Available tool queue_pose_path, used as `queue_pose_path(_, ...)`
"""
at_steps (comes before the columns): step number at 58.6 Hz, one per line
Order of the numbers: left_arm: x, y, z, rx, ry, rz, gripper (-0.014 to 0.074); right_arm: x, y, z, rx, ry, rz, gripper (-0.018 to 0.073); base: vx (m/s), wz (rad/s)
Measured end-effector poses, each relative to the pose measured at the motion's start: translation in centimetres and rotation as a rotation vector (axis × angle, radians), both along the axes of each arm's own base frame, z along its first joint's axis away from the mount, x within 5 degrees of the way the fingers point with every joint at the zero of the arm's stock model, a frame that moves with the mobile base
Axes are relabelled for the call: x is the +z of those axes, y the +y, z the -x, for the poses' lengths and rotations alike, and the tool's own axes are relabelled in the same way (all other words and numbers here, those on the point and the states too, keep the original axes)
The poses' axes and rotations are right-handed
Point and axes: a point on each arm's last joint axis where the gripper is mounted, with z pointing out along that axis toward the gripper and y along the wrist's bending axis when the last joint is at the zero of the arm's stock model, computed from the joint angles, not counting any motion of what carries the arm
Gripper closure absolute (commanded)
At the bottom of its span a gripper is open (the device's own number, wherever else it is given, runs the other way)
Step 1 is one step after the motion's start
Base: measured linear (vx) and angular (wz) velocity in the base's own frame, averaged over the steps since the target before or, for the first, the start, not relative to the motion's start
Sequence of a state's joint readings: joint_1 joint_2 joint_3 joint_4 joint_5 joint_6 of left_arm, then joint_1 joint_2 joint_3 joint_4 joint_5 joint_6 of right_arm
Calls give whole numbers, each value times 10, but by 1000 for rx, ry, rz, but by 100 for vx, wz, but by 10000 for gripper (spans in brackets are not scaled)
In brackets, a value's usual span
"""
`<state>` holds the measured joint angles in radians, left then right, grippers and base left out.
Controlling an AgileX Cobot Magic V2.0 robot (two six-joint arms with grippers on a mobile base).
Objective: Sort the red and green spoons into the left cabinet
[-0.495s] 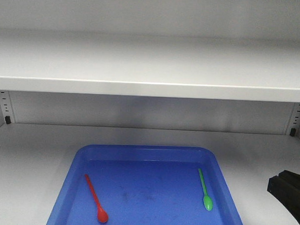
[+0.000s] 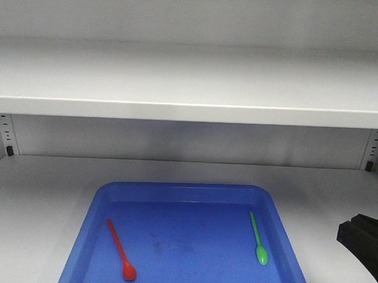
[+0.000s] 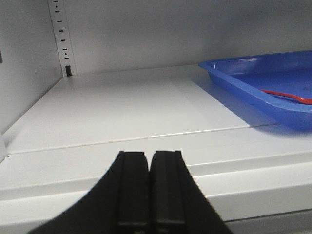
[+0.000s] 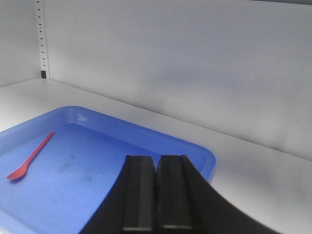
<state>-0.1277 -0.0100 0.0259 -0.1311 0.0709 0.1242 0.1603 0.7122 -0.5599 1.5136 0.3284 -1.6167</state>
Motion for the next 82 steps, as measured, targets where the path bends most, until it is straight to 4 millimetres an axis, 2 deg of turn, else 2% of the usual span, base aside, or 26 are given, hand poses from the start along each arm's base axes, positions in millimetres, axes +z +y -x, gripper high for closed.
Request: queue_pose_path(82,-1,0,0,5,10,17,597,-1,-2,-1,-24,8,-1,562,0,0)
